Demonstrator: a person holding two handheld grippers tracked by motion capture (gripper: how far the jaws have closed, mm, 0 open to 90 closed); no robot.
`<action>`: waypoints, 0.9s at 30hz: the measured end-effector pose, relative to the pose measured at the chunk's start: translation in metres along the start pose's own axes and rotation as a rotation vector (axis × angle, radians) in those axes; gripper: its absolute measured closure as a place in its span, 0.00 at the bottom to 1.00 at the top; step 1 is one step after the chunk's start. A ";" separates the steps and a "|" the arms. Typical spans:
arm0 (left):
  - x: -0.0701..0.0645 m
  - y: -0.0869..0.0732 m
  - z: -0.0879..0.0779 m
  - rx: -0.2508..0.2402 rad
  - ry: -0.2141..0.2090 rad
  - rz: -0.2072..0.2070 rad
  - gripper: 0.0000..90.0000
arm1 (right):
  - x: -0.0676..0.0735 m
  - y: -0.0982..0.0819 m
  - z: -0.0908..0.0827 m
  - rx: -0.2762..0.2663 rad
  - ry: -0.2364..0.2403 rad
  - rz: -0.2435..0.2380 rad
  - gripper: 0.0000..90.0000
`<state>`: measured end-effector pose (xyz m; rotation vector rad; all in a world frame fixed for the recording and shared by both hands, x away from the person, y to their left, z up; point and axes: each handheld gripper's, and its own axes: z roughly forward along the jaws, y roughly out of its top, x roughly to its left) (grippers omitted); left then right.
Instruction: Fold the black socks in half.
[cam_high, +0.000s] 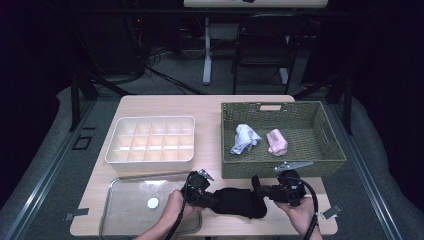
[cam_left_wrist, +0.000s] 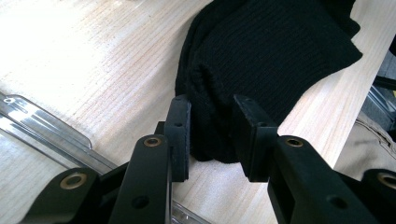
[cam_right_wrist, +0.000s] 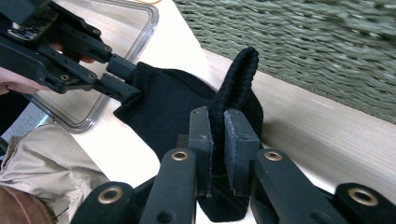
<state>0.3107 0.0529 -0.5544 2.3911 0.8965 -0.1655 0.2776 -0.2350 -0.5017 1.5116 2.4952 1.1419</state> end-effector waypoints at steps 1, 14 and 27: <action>0.000 0.000 0.000 0.006 0.000 0.001 0.76 | 0.002 0.000 0.000 -0.004 0.002 -0.002 0.92; 0.000 0.001 0.001 0.001 -0.005 -0.005 0.76 | 0.022 0.010 0.012 0.000 0.056 -0.052 0.92; -0.001 0.001 0.001 -0.003 -0.010 -0.009 0.76 | 0.048 0.018 0.036 0.023 0.049 -0.109 0.92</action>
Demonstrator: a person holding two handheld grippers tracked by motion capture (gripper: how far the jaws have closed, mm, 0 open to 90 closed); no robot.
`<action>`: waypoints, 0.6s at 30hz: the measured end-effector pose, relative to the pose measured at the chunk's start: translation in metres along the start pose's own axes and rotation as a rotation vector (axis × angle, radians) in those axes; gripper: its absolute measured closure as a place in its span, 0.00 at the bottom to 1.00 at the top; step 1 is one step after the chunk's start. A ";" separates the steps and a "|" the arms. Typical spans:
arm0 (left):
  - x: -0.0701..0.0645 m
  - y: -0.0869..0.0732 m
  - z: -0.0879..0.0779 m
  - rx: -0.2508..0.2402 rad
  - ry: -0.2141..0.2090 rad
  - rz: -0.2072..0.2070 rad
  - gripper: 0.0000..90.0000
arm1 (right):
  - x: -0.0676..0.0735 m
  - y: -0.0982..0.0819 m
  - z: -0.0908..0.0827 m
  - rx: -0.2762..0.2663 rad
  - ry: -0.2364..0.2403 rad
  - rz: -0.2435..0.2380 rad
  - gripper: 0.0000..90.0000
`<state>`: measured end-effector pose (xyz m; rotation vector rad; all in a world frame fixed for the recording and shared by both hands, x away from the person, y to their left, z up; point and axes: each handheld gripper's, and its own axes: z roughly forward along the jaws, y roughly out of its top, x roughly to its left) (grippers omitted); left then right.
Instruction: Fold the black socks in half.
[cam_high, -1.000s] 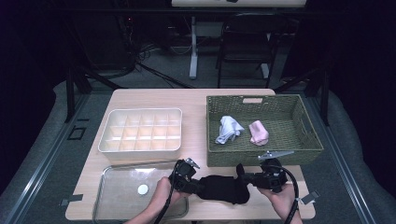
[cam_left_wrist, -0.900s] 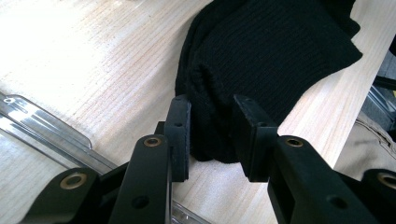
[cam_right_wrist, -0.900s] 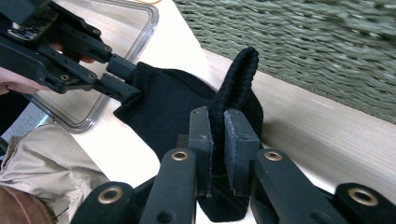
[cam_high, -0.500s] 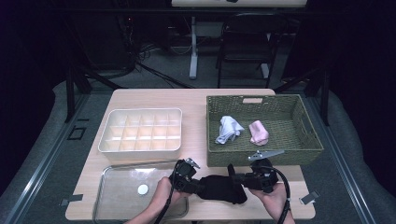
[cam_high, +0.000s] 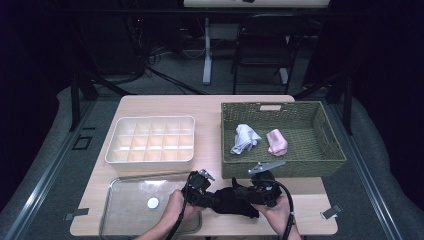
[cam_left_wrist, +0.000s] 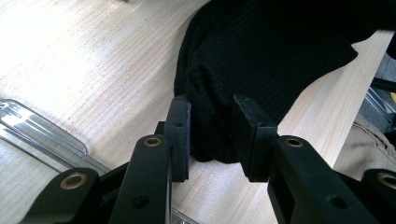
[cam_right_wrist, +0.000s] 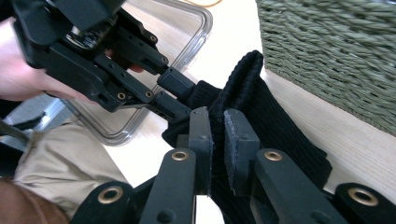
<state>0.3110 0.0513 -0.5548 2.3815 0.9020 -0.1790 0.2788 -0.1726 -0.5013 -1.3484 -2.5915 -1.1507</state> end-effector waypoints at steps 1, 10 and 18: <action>0.000 0.000 0.000 0.000 -0.001 0.000 0.76 | 0.001 0.000 0.003 0.008 0.003 -0.006 0.92; 0.001 0.000 0.000 0.000 -0.005 0.000 0.76 | 0.008 0.000 0.023 0.063 -0.006 -0.051 0.92; 0.001 0.001 0.000 -0.002 -0.007 0.000 0.76 | 0.013 -0.001 0.036 0.084 -0.016 -0.080 0.92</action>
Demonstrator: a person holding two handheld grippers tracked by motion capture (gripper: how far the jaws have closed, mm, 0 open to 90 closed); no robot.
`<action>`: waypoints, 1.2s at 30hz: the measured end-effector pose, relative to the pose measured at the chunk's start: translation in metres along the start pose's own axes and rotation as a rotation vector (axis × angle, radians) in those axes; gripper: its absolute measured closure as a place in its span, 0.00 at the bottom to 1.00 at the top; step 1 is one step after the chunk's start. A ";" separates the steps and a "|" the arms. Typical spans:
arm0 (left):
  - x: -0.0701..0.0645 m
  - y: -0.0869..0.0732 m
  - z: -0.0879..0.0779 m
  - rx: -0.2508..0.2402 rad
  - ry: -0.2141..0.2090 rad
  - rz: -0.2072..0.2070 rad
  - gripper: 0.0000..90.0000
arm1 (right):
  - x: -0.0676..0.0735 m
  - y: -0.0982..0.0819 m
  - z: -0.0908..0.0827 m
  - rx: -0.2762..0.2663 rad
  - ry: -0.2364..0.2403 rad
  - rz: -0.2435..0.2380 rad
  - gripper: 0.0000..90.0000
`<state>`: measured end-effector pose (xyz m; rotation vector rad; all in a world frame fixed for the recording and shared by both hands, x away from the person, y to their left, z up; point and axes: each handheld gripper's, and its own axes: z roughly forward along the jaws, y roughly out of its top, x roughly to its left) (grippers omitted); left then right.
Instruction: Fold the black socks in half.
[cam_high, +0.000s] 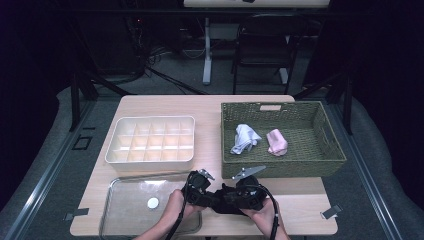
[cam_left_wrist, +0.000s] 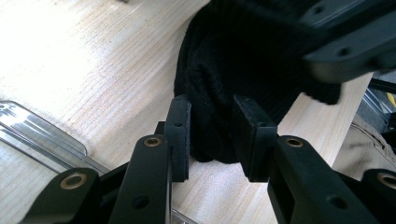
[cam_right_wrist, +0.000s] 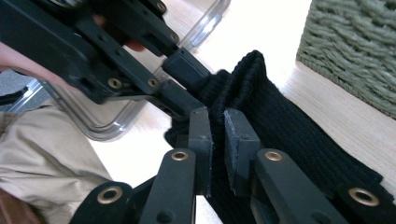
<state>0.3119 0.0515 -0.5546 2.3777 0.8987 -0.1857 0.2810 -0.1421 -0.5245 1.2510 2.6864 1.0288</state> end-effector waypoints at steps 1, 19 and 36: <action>0.000 0.000 0.000 0.002 0.001 0.000 0.76 | -0.002 0.000 0.000 0.005 0.000 -0.003 0.91; 0.001 0.001 -0.001 0.001 -0.010 0.002 0.76 | 0.000 -0.002 0.009 0.007 0.020 0.007 0.91; 0.014 0.001 -0.025 -0.032 -0.010 -0.036 0.70 | 0.004 -0.002 0.017 0.037 0.015 -0.022 0.89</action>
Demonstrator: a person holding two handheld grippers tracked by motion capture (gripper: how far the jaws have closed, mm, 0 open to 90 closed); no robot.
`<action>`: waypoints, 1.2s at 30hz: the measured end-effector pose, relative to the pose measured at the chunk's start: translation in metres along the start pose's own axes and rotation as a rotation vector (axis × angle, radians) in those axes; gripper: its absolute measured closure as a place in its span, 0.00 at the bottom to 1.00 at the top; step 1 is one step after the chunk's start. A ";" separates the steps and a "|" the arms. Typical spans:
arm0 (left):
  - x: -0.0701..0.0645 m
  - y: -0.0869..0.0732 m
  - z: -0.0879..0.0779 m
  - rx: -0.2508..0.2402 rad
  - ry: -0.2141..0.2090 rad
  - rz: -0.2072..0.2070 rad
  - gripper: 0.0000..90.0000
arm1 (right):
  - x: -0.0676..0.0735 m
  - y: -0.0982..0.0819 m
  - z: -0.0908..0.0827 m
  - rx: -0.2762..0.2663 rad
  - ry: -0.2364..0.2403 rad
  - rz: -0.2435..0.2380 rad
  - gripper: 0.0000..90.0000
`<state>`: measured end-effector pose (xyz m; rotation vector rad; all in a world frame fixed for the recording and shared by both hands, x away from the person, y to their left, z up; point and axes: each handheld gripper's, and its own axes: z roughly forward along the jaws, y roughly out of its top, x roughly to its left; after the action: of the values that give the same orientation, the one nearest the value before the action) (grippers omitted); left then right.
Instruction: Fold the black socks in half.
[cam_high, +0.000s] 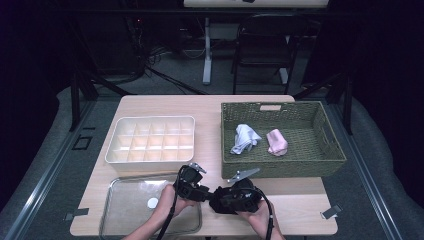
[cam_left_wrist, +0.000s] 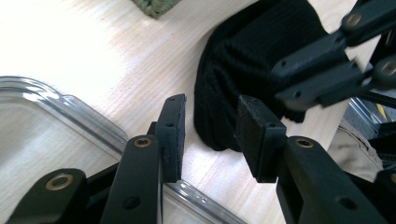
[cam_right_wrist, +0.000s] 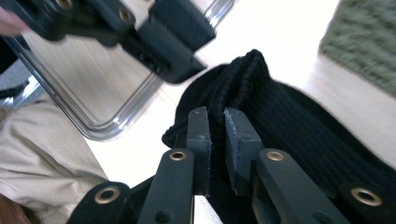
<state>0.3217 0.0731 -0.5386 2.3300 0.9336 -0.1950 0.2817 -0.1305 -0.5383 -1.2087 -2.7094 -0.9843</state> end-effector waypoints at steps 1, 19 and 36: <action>0.000 0.000 0.000 0.001 -0.001 -0.003 0.69 | 0.000 0.000 0.003 0.001 -0.001 0.004 0.86; -0.009 0.004 0.012 0.004 -0.022 -0.008 0.55 | -0.031 -0.024 -0.054 -0.062 -0.052 0.122 0.49; -0.008 -0.001 0.021 0.035 -0.028 -0.009 0.65 | -0.048 -0.047 -0.033 0.066 -0.064 0.218 0.61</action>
<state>0.3172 0.0567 -0.5529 2.3498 0.9339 -0.2489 0.2762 -0.2044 -0.5494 -1.5072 -2.5604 -0.8362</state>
